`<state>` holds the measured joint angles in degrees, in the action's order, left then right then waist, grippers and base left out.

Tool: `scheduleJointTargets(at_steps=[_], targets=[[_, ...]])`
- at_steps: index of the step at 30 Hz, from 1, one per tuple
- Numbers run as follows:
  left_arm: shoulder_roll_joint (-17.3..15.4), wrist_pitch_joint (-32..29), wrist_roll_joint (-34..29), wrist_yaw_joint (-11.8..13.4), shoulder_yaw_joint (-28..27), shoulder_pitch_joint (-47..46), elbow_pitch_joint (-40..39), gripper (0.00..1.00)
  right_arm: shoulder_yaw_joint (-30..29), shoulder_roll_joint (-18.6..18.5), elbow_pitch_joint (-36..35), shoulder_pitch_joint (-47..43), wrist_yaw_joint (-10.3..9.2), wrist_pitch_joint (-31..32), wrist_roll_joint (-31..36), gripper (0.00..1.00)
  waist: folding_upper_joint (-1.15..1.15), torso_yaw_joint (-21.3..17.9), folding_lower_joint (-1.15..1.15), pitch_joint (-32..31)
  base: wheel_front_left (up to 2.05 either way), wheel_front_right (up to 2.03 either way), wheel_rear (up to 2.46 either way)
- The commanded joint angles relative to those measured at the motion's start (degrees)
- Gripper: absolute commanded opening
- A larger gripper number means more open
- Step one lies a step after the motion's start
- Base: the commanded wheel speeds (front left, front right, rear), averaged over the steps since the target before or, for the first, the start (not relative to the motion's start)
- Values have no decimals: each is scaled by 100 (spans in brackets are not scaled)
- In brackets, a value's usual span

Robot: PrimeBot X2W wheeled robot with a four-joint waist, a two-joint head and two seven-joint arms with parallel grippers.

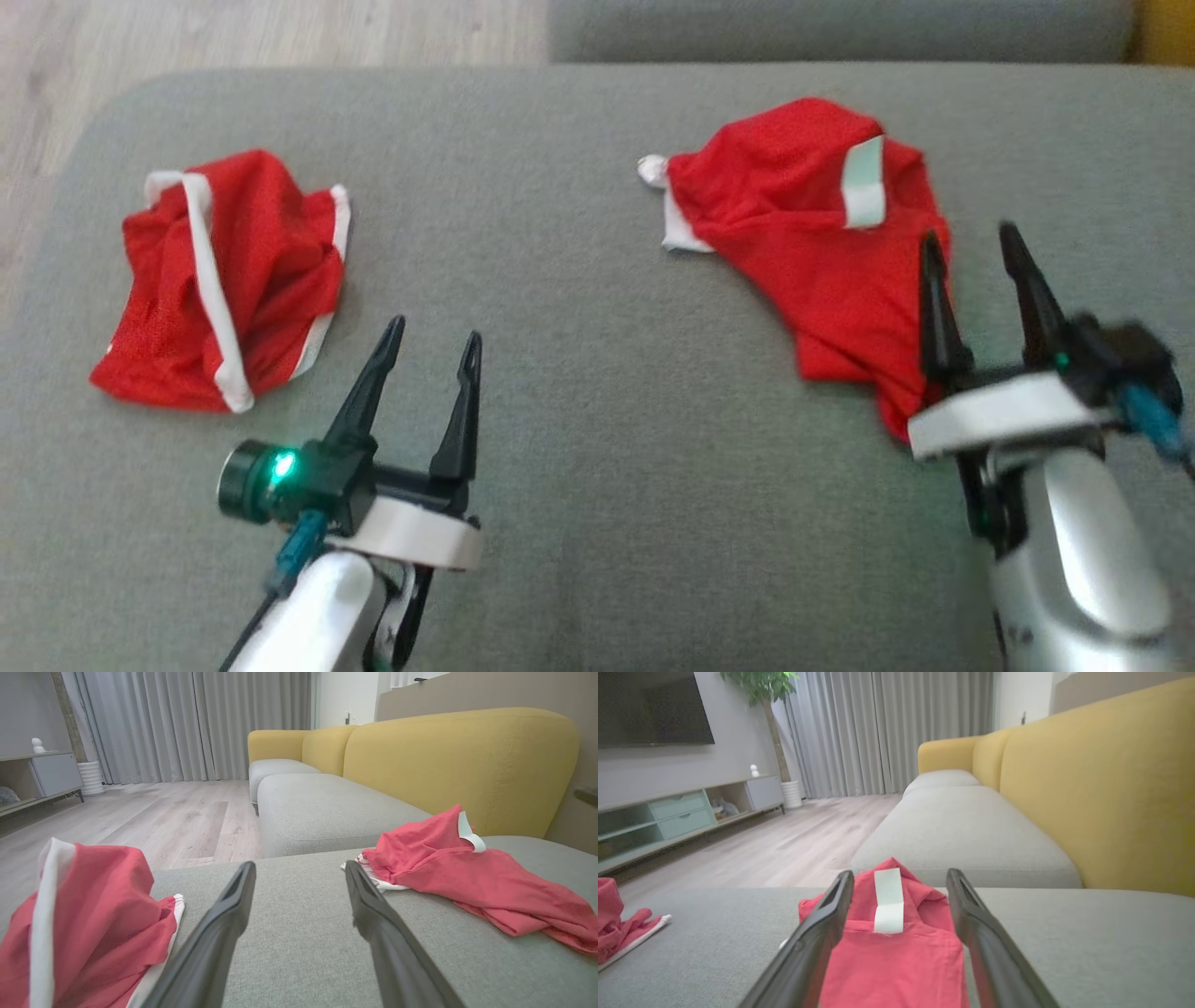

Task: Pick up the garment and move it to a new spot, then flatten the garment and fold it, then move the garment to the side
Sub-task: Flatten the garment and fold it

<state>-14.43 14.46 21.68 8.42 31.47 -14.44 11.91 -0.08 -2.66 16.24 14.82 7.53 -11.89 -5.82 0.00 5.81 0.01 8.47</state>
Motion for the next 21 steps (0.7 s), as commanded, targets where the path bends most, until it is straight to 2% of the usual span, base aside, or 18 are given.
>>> scheduleJointTargets(at_steps=[1,7,17,18,19,20,21], targets=[[25,53,-54,-66,-265,-343,-133,100,151,-21,73,436,-4,165,158,100,0,199,-1,256,0,0,0],[286,53,-202,-254,-346,-498,-37,100,-77,-21,1133,1194,-4,603,363,100,0,470,-1,494,0,0,0],[514,53,-415,-484,-631,-583,14,100,-456,-44,2173,1770,-4,526,844,100,0,752,-1,637,0,0,0],[530,53,-438,-502,-661,-579,18,100,-459,-48,2284,1814,-4,528,839,88,0,760,-1,641,0,0,0],[544,53,-459,-521,-689,-575,23,100,-443,-63,2374,1853,-4,513,851,23,0,766,-1,644,0,0,0],[559,53,-480,-541,-718,-572,32,100,-387,-79,2448,1882,-4,479,873,0,0,770,-1,644,0,0,0],[574,53,-501,-559,-745,-568,43,100,-333,-94,2501,1904,-4,410,881,0,0,769,-1,638,0,0,0]])
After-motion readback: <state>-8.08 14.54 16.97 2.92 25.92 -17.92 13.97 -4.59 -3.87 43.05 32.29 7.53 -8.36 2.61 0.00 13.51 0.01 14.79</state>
